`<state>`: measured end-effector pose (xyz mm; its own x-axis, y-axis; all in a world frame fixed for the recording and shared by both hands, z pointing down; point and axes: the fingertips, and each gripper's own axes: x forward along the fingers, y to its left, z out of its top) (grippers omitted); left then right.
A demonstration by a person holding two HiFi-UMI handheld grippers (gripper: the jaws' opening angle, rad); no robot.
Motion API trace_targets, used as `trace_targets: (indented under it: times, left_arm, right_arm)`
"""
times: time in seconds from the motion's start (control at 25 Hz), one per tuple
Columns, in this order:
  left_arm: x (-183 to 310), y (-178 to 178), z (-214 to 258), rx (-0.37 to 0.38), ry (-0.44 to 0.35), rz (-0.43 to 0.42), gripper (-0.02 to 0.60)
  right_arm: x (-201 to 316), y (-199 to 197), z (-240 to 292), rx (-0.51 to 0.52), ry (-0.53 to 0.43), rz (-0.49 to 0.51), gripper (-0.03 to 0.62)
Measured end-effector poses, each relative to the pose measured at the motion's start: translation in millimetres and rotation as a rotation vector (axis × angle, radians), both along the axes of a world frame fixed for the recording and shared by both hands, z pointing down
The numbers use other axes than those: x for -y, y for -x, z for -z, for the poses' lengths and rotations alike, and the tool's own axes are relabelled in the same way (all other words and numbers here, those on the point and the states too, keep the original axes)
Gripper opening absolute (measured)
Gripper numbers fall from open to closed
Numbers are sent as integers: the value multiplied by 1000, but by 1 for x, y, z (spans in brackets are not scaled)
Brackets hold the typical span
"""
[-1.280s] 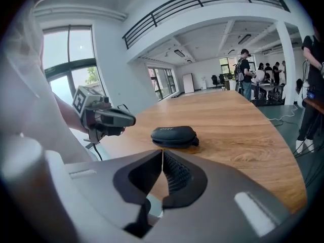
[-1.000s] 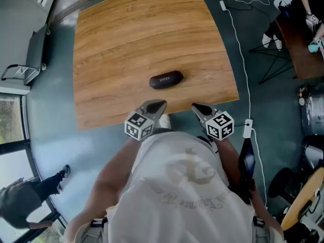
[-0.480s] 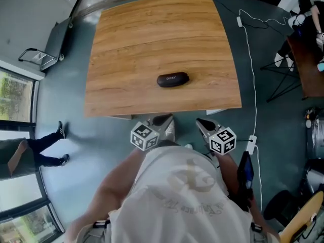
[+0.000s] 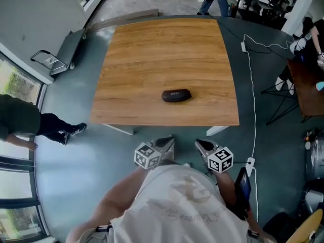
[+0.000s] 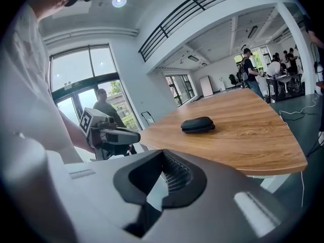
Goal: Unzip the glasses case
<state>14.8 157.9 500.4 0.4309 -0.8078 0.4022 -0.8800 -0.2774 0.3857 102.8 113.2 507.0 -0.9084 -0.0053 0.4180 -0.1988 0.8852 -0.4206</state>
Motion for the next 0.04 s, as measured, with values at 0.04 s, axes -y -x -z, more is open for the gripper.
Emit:
trace_targets:
  times: [0.04]
  left_arm:
    - [-8, -4, -2, -4, 8, 3, 6]
  right_arm:
    - [-8, -4, -1, -2, 7, 2, 8]
